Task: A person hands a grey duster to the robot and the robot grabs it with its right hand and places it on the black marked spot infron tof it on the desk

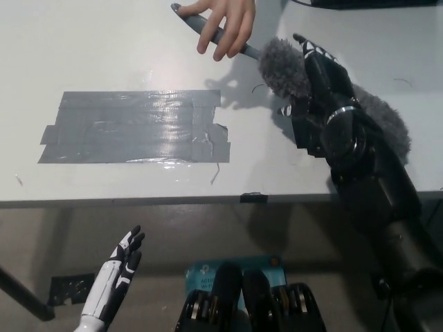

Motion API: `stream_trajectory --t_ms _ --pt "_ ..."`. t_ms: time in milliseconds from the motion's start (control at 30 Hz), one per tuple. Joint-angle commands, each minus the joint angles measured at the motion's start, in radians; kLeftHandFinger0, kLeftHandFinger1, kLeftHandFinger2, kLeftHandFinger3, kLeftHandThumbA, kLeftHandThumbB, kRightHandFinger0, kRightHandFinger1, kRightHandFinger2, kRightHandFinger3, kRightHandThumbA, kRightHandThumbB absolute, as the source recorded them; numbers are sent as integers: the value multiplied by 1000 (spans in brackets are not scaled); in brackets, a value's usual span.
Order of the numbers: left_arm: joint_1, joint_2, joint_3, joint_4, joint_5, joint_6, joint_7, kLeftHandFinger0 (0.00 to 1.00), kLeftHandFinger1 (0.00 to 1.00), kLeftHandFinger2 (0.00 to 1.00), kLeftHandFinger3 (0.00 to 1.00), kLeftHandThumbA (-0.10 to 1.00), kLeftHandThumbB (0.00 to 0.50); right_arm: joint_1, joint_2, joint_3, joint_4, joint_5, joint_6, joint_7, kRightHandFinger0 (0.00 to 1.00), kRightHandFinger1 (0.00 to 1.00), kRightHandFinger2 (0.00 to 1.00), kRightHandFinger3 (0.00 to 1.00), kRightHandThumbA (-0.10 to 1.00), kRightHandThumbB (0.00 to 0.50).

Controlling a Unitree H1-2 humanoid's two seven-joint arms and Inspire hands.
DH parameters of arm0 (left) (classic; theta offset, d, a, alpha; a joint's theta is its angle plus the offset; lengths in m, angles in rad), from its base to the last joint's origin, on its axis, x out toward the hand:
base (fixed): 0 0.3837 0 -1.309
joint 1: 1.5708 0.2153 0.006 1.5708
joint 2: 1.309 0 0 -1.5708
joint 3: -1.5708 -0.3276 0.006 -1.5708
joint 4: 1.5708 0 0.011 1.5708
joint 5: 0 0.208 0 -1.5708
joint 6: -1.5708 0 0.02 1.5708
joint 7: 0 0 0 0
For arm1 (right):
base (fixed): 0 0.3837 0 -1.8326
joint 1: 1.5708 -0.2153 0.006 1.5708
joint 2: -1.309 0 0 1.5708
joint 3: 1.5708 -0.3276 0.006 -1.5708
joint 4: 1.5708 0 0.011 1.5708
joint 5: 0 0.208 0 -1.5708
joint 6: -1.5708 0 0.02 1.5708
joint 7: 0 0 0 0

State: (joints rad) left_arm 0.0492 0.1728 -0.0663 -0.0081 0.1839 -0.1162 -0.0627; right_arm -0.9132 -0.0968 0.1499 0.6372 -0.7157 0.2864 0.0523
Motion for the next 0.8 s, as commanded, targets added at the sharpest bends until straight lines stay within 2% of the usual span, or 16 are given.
stream_trajectory --t_ms 0,67,100,133,167,200,233,267,300,333,367,433,500,633,667,767 --pt "-13 8 -1 -32 10 -21 2 1000 1000 1000 1000 1000 194 -103 -42 47 92 -11 33 -16 1000 1000 1000 1000 942 421" --pt "-11 8 -1 -34 7 -20 0 1000 1000 1000 1000 1000 190 -112 -50 67 117 -15 46 -18 1000 1000 1000 1000 539 336" --pt "-11 8 -1 -33 3 -21 -2 1000 1000 1000 1000 1000 187 -116 -50 63 139 -1 57 -28 910 698 656 1000 306 312" --pt "-12 8 0 -33 1 -18 -3 1000 1000 1000 1000 1000 182 -116 -48 59 143 6 77 -40 327 376 573 1000 231 319" --pt "-13 9 0 -33 1 -17 -4 1000 1000 1000 1000 1000 182 -115 -48 59 143 8 82 -42 220 315 521 1000 205 316" --pt "-13 9 -1 -32 3 -18 -3 1000 1000 1000 1000 1000 182 -106 -46 55 132 7 92 -64 56 179 382 797 82 307" --pt "-14 9 -2 -32 7 -19 -2 1000 1000 1000 1000 1000 185 -98 -43 48 124 7 92 -92 2 41 254 622 -81 295" --pt "-15 10 -2 -31 11 -19 0 1000 1000 1000 1000 1000 186 -92 -41 38 118 14 84 -121 0 8 189 506 -96 296" --pt "-15 10 -2 -32 13 -19 1 1000 1000 1000 1000 1000 185 -88 -40 31 116 18 76 -140 0 77 252 482 -100 272" --pt "-14 10 -2 -33 13 -19 1 1000 1000 1000 1000 1000 185 -87 -39 31 115 22 74 -149 0 123 374 568 -100 266" --pt "-15 11 -3 -32 19 -22 3 1000 1000 1000 1000 1000 189 -75 -40 23 92 22 53 -190 0 278 598 651 -100 235" --pt "-16 10 -3 -28 18 -28 3 1000 1000 1000 1000 1000 185 -66 -42 19 68 27 22 -224 0 392 793 802 -100 209" --pt "-18 9 -2 -26 13 -30 2 1000 1000 1000 1000 1000 180 -62 -44 10 40 39 -6 -241 0 421 828 841 -100 186" --pt "-20 11 -3 -33 21 -16 1 1000 1000 1000 1000 1000 187 -56 -53 16 4 34 -48 -283 0 430 817 862 -100 170" --pt "-20 11 -4 -35 23 -14 0 1000 1000 1000 1000 1000 184 -55 -59 23 -13 25 -62 -295 0 453 829 898 -100 147" --pt "-22 13 -4 -31 25 -17 -1 1000 1000 1000 1000 1000 183 -53 -74 42 -36 7 -71 -302 28 489 845 927 -100 167"
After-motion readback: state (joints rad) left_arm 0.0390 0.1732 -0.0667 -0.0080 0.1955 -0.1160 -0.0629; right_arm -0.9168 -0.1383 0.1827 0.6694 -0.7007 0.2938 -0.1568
